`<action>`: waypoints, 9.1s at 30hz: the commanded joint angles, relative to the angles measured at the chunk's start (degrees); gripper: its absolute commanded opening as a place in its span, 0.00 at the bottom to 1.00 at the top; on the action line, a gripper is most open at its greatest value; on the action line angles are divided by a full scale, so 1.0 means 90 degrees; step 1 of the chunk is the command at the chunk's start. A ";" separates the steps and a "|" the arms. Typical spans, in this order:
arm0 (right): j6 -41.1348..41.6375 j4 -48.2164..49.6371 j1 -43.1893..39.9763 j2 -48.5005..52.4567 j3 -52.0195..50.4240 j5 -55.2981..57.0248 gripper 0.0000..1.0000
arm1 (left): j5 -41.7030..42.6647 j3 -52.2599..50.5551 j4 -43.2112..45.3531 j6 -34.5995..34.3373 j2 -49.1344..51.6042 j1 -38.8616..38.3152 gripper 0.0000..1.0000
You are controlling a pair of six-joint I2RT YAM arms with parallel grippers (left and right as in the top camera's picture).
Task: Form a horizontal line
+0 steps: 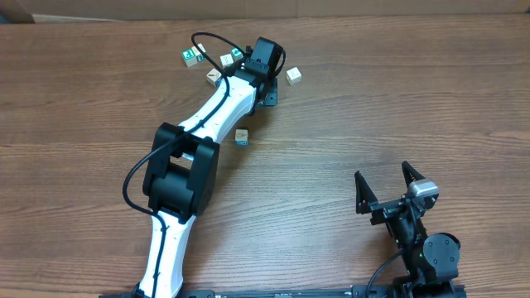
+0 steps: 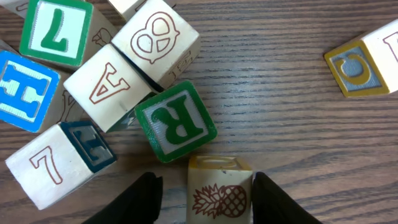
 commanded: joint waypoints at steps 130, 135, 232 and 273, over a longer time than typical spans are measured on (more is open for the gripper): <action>-0.0024 0.0019 -0.0029 -0.0075 -0.0066 0.0041 1.00 | -0.0872 -0.1957 -0.0780 -0.1350 -0.1394 -0.1047 0.33; -0.0024 0.0019 -0.0029 -0.0075 -0.0066 0.0041 1.00 | -0.0882 -0.2072 -0.0578 -0.1336 -0.1394 -0.1047 0.34; -0.0024 0.0019 -0.0029 -0.0075 -0.0066 0.0041 1.00 | -0.0631 -0.1265 0.0352 -0.0937 -0.0668 -0.0580 0.05; -0.0024 0.0019 -0.0029 -0.0075 -0.0066 0.0041 1.00 | -0.0323 -0.1265 -0.0423 -0.0651 -0.0668 -0.0588 0.04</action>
